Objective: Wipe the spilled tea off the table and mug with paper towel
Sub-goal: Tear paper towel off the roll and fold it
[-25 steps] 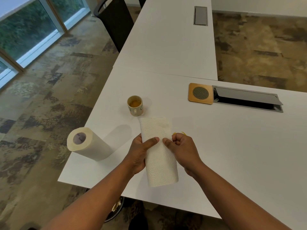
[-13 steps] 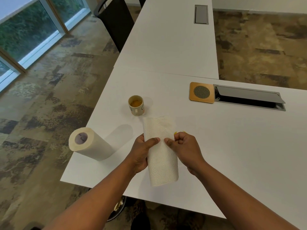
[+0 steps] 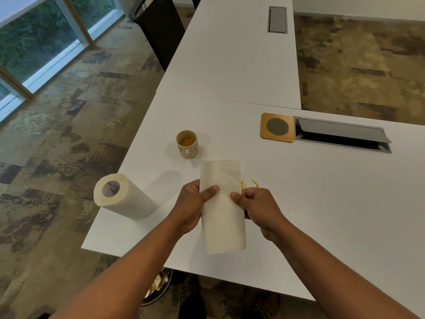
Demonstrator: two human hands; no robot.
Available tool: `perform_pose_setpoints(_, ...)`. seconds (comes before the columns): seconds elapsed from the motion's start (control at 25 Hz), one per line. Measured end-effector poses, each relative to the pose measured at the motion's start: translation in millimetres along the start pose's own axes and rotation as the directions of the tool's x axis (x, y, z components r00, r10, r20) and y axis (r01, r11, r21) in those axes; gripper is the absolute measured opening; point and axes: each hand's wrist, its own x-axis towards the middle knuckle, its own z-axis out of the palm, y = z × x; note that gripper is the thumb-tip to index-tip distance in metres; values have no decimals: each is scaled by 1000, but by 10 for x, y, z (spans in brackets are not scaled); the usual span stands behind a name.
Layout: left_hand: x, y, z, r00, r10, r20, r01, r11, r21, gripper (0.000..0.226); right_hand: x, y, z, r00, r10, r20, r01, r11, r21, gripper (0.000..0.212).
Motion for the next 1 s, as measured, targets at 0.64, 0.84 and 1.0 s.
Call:
perform_pose_setpoints(0.64, 49, 135, -45, 951, 251, -179, -220, 960, 174, 43, -3, 60, -63, 1000, -10, 6, 10, 1000, 24, 38)
perform_pose_setpoints(0.84, 38, 126, -38, 956, 278, -96, -264, 954, 142, 57, -13, 84, -73, 1000, -3, 8, 3, 999, 33, 42)
perform_pose_setpoints(1.0, -8, 37, -56, 975, 220, -44, -213, 969, 128, 24, -10, 72, -100, 1000, -8, -13, 9, 997, 75, 31)
